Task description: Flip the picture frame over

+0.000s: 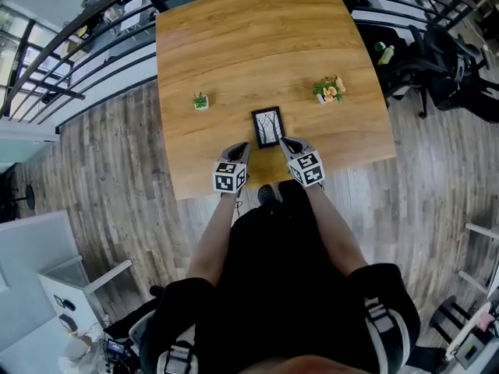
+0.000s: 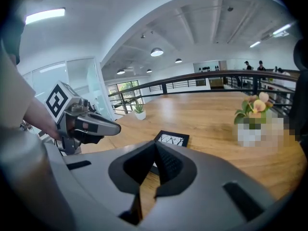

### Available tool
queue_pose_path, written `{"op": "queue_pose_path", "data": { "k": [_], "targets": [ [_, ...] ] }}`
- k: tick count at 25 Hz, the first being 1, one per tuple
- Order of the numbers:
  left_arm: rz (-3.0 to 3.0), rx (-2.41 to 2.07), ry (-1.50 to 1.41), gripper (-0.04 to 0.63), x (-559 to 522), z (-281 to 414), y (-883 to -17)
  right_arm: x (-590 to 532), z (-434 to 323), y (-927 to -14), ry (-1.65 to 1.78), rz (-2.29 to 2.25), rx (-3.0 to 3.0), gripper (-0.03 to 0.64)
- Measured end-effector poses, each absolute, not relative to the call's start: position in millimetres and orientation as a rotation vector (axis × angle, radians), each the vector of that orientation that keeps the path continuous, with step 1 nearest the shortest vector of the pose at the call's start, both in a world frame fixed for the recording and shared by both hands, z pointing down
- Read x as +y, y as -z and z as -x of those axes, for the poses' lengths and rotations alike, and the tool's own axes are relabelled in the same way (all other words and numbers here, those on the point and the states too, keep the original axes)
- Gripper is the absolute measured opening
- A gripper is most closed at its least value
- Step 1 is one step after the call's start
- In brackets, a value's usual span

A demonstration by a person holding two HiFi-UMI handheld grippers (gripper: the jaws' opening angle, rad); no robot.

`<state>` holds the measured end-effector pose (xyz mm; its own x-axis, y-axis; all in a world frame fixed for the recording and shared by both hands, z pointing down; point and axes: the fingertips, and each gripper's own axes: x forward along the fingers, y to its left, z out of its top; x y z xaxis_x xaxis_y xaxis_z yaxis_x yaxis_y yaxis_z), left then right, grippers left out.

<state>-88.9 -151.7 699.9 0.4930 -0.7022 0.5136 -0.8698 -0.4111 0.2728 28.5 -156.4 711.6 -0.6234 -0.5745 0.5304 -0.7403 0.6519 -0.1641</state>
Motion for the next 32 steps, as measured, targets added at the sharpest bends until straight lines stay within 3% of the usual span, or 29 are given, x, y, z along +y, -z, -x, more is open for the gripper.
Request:
{"op": "queue_pose_path", "data": {
  "k": [32],
  "targets": [
    [-2.342,-1.379,-0.279,0.025,-155,107,-629,-164,-28,-653,-0.43,-1.131,-2.496,0.006]
  ]
}}
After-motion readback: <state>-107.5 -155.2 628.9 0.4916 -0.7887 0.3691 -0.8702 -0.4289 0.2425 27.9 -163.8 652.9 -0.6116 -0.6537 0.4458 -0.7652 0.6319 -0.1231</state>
